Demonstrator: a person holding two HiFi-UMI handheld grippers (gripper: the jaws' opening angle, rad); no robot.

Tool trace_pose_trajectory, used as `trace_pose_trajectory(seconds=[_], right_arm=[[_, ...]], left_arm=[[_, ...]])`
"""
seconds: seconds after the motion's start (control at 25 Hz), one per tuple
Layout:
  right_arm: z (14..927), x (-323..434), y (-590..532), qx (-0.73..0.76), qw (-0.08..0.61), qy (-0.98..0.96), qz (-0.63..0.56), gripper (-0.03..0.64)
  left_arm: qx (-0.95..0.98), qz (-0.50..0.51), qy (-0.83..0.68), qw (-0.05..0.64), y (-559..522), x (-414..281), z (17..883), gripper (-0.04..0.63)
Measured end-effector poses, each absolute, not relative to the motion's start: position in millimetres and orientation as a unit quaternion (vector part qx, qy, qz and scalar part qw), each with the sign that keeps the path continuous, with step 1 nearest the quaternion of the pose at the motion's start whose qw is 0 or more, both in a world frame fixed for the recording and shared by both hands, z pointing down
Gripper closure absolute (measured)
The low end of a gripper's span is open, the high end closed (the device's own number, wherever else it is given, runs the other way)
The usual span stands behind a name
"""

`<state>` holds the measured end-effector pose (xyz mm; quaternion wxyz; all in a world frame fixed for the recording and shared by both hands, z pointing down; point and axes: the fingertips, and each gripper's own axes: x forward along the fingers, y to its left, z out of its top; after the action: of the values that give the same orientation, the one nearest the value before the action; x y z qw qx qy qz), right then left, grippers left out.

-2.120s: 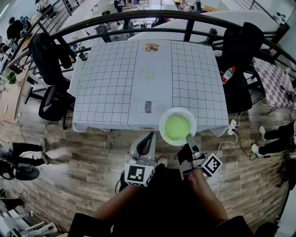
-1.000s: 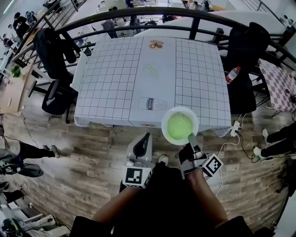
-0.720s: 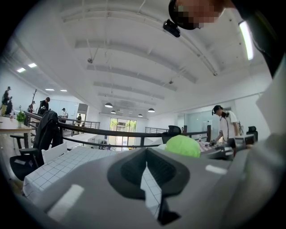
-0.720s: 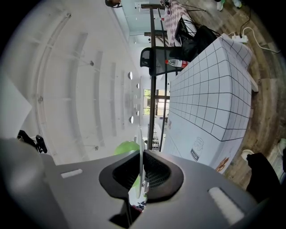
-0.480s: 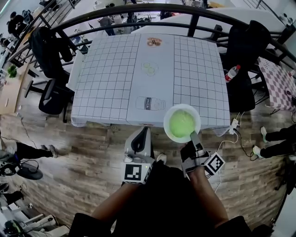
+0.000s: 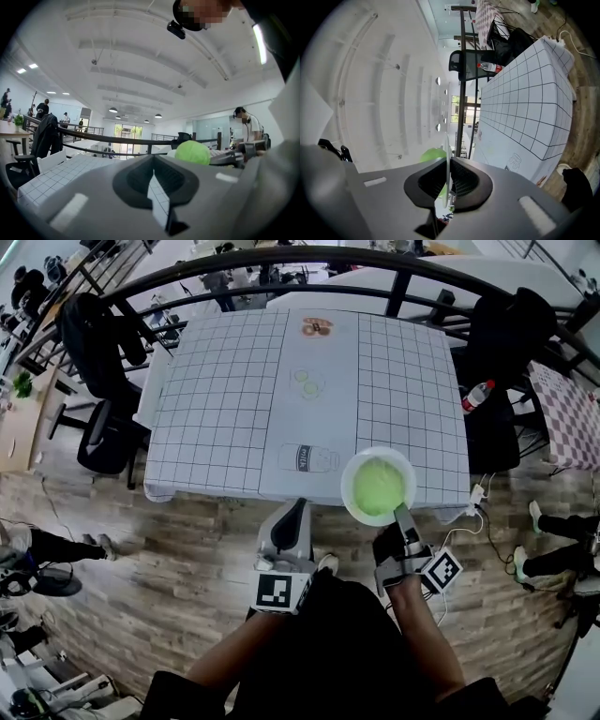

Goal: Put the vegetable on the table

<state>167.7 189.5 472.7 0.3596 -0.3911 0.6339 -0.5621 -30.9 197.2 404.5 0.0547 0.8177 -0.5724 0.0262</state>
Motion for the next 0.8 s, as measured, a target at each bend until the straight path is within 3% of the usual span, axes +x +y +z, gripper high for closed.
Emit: trace_pose_trajectory(seconds=[0.8], right_arm=[[474,124,64,-0.405,0.366,0.617,-0.567,0.601]], left_arm=[[0.832,0.006,-0.551,0.065,57,-64,402,0.586]])
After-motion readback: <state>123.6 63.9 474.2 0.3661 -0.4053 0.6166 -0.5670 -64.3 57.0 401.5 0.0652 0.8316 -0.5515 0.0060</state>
